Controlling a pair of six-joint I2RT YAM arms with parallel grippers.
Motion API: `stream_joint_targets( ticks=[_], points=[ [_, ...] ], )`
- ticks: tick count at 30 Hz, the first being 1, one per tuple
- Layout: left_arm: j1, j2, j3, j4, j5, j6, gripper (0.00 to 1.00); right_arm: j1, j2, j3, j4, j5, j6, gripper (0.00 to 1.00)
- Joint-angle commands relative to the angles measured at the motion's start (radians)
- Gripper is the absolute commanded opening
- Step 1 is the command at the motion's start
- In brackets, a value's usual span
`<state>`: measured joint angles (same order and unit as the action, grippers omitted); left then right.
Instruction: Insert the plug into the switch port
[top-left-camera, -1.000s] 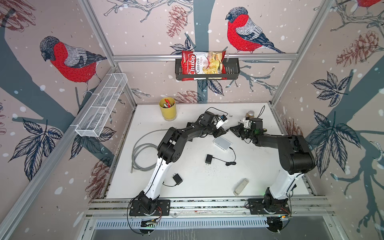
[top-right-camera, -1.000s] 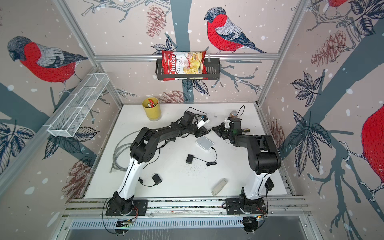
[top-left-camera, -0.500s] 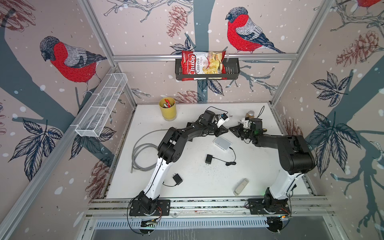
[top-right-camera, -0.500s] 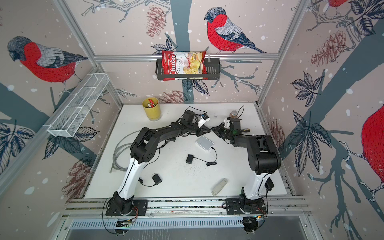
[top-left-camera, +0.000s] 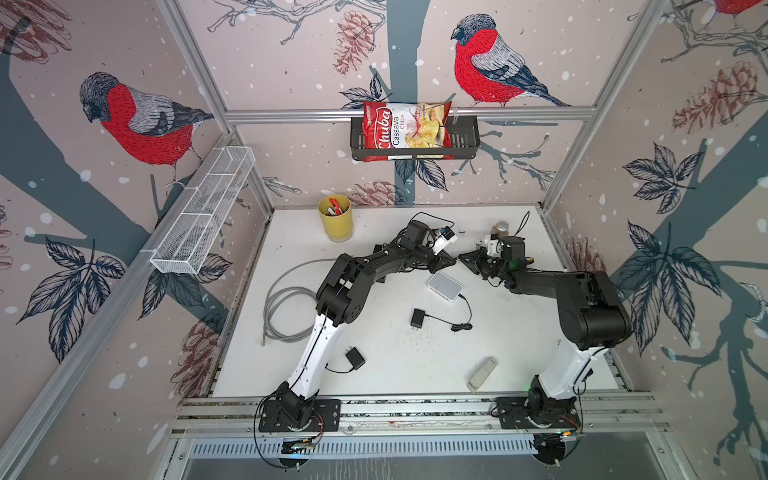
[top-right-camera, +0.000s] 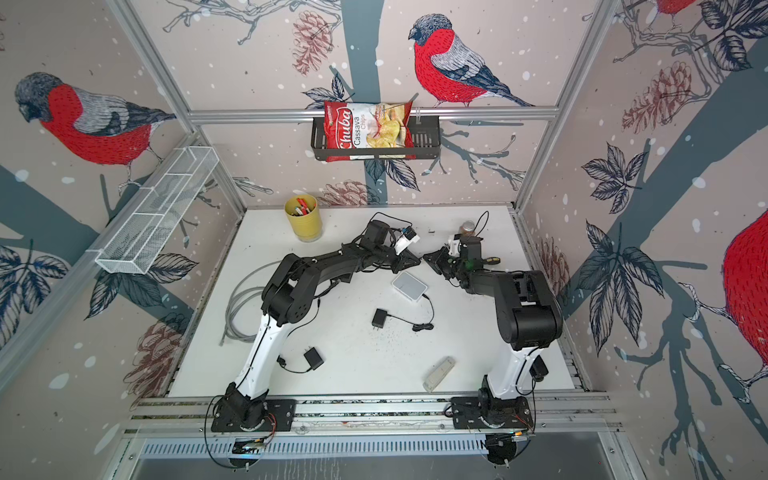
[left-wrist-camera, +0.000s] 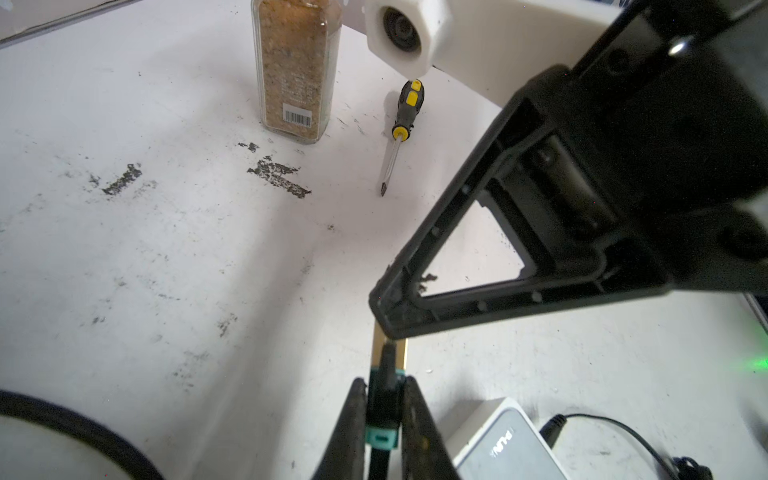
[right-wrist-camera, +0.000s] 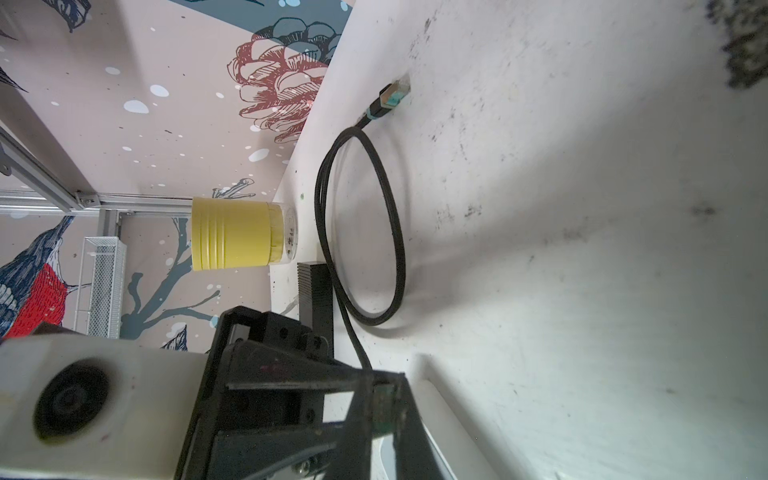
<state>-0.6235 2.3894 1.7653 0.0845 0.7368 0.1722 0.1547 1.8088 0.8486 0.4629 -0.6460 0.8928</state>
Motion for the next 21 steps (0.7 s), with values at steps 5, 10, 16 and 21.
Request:
stream_joint_targets(
  ticks=[5, 10, 16, 21],
  points=[
    [0.004, 0.007, 0.005, 0.001, 0.032, -0.007, 0.12, 0.002, -0.01, -0.005, 0.037, -0.004, 0.007, 0.06],
    [0.004, 0.008, 0.002, 0.002, 0.029, -0.01, 0.18, 0.001, -0.012, -0.01, 0.047, -0.004, 0.017, 0.06],
    [0.004, 0.008, 0.004, -0.002, 0.026, -0.009, 0.17, 0.002, -0.012, -0.016, 0.052, -0.002, 0.023, 0.06],
    [0.004, 0.01, 0.008, -0.009, 0.038, -0.004, 0.1, 0.002, -0.014, -0.018, 0.058, -0.002, 0.026, 0.06]
  ],
)
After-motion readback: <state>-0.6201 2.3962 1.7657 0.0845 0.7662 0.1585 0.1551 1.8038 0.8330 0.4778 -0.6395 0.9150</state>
